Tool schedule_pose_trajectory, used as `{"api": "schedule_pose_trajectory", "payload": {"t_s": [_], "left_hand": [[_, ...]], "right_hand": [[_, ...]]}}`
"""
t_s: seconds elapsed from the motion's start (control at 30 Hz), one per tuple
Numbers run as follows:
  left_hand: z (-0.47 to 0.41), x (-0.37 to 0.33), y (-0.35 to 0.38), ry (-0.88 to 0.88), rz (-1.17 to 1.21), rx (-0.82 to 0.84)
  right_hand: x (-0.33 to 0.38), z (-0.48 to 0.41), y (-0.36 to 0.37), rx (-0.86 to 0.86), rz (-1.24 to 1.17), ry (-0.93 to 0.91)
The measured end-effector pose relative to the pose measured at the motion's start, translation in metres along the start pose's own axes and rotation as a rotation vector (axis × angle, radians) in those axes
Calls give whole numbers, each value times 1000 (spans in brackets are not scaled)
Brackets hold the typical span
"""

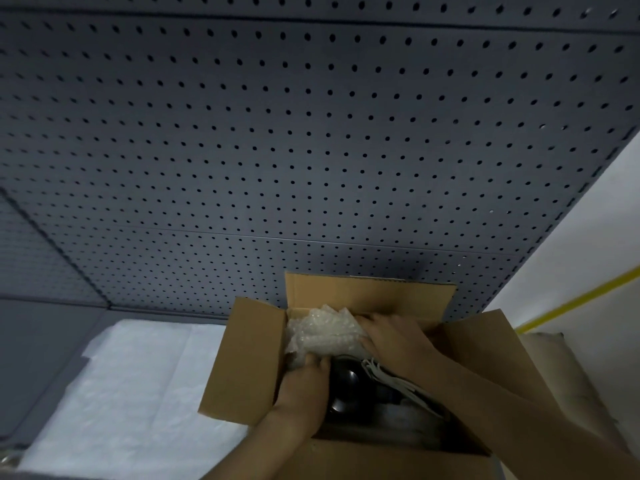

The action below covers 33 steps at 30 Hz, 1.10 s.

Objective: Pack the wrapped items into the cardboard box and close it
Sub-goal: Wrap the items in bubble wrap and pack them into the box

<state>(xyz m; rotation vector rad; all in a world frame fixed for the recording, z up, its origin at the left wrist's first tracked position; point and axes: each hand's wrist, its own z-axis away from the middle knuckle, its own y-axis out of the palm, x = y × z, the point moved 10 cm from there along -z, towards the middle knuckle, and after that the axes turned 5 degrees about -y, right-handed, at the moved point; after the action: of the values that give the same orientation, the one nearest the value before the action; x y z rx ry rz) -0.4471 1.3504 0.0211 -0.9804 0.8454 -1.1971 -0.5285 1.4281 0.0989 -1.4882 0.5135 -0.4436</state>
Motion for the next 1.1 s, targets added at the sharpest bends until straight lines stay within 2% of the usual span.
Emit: {"api": "schedule_pose_trajectory", "payload": {"t_s": [0.17, 0.27, 0.3, 0.37, 0.47, 0.57, 0.7, 0.8, 0.83, 0.9, 1.0, 1.1], "left_hand": [[-3, 3, 8, -17, -67, 23], [4, 8, 27, -46, -46, 142], [7, 15, 31, -118, 40, 178], [12, 19, 40, -153, 109, 297], [11, 8, 39, -53, 119, 385], [13, -1, 29, 33, 87, 353], [6, 10, 23, -116, 138, 185], [2, 9, 14, -123, -28, 79], [-1, 9, 17, -125, -39, 75], [-5, 14, 15, -176, 14, 80], [-8, 19, 14, -263, 57, 123], [-6, 16, 11, -259, 52, 114]], "right_hand": [[-2, -12, 10, 90, 37, 70], [-6, -15, 18, 140, 39, 133], [-6, -15, 22, 152, 44, 153], [-6, -14, 32, 200, 63, 185], [0, -13, 35, 208, 65, 179], [5, -11, 17, 105, 38, 107], [8, 2, 11, 68, -69, 5], [6, -4, 7, 18, -23, -14], [8, -7, 5, -19, 33, -42], [8, -11, 10, 32, 113, -19], [6, -11, 17, -1, 94, 13], [11, -11, 18, -23, 96, -12]]}}
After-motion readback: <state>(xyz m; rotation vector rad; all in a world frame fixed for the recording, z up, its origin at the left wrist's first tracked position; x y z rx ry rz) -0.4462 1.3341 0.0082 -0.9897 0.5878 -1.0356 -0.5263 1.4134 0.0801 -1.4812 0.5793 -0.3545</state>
